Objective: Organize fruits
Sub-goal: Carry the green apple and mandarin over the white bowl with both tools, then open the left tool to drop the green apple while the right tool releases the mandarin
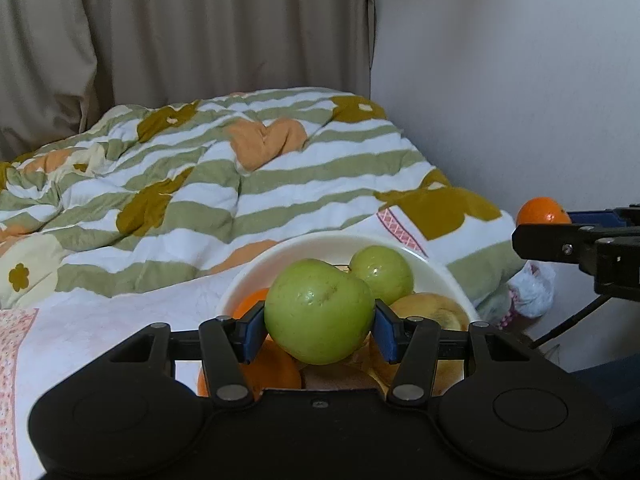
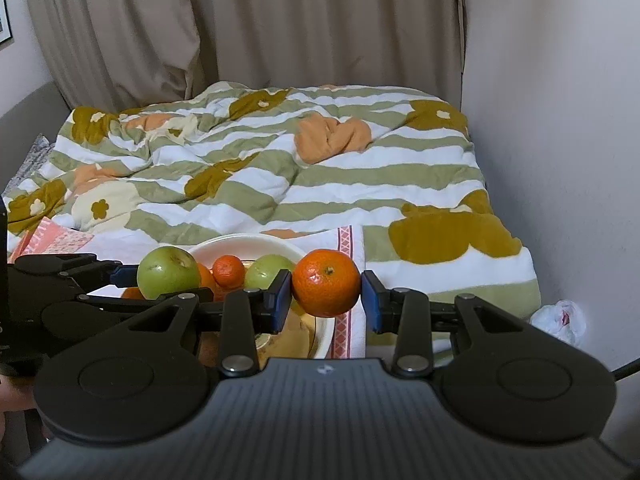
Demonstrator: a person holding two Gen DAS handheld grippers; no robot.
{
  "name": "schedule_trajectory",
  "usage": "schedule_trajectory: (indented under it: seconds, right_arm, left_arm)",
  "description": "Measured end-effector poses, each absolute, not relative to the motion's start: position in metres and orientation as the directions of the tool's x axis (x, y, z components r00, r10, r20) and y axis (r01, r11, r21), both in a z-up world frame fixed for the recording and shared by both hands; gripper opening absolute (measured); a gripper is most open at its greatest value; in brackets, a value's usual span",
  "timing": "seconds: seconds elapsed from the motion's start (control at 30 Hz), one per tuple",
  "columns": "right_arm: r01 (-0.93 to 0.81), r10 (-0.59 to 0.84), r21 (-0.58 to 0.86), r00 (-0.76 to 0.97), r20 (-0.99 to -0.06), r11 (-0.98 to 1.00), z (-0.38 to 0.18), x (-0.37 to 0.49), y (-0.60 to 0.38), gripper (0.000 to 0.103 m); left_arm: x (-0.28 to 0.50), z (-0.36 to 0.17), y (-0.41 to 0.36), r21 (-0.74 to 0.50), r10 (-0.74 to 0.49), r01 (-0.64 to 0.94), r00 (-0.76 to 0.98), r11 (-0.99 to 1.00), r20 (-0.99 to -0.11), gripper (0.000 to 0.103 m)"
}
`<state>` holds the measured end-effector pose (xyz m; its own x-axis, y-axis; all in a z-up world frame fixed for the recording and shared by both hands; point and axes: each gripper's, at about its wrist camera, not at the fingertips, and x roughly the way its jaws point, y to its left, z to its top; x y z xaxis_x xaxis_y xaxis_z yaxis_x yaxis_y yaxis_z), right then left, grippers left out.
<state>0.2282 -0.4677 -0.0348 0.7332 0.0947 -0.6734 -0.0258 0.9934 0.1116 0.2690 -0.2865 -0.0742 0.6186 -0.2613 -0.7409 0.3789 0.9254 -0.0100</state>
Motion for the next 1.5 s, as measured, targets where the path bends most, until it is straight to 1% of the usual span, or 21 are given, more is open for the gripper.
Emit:
schedule_trajectory:
  seconds: [0.17, 0.23, 0.27, 0.3, 0.33, 0.47, 0.63, 0.9, 1.03, 1.2, 1.5]
  right_arm:
    - [-0.003, 0.087, 0.124, 0.723, -0.685, 0.992, -0.041, 0.233, -0.47, 0.053]
    - [0.004, 0.085, 0.126, 0.72, -0.688, 0.992, -0.043, 0.234, -0.469, 0.053]
    - [0.006, 0.084, 0.127, 0.72, -0.689, 0.992, -0.043, 0.234, -0.469, 0.053]
    - [0.007, 0.084, 0.127, 0.72, -0.689, 0.992, -0.043, 0.234, -0.47, 0.053]
    - [0.006, 0.084, 0.127, 0.72, -0.689, 0.992, -0.043, 0.234, -0.47, 0.053]
    - [-0.004, 0.093, 0.13, 0.719, -0.688, 0.991, -0.043, 0.235, -0.468, 0.053]
    - [-0.036, 0.116, 0.13, 0.72, -0.684, 0.991, -0.042, 0.236, -0.459, 0.053]
    - [-0.141, 0.195, 0.135, 0.702, -0.685, 0.981, -0.044, 0.233, -0.429, 0.053]
    - [-0.199, 0.239, 0.14, 0.675, -0.698, 0.97, -0.051, 0.226, -0.409, 0.053]
    - [-0.258, 0.278, 0.141, 0.637, -0.719, 0.956, -0.065, 0.216, -0.387, 0.053]
    - [-0.307, 0.255, 0.069, 0.624, -0.739, 0.949, -0.099, 0.194, -0.363, 0.053]
  left_arm:
    - [0.277, -0.082, -0.29, 0.003, -0.267, 0.406, 0.608, 0.914, -0.748, 0.059]
    - [0.273, -0.079, -0.291, 0.015, -0.279, 0.42, 0.628, 0.907, -0.726, 0.074]
    - [0.271, -0.076, -0.292, 0.031, -0.277, 0.423, 0.646, 0.906, -0.711, 0.088]
    - [0.268, -0.073, -0.292, 0.045, -0.275, 0.423, 0.663, 0.905, -0.696, 0.093]
    - [0.264, -0.07, -0.291, 0.052, -0.278, 0.426, 0.674, 0.903, -0.684, 0.093]
    - [0.258, -0.06, -0.281, 0.042, -0.28, 0.419, 0.675, 0.907, -0.682, 0.093]
    - [0.249, -0.044, -0.259, -0.001, -0.273, 0.369, 0.686, 0.929, -0.674, 0.096]
    - [0.228, -0.032, -0.225, -0.02, -0.205, 0.259, 0.716, 0.966, -0.667, 0.097]
    - [0.216, -0.03, -0.205, -0.012, -0.145, 0.185, 0.73, 0.983, -0.668, 0.097]
    - [0.2, -0.029, -0.179, -0.038, -0.098, 0.098, 0.738, 0.994, -0.667, 0.098]
    - [0.169, -0.036, -0.164, -0.048, -0.053, 0.028, 0.749, 0.998, -0.661, 0.098]
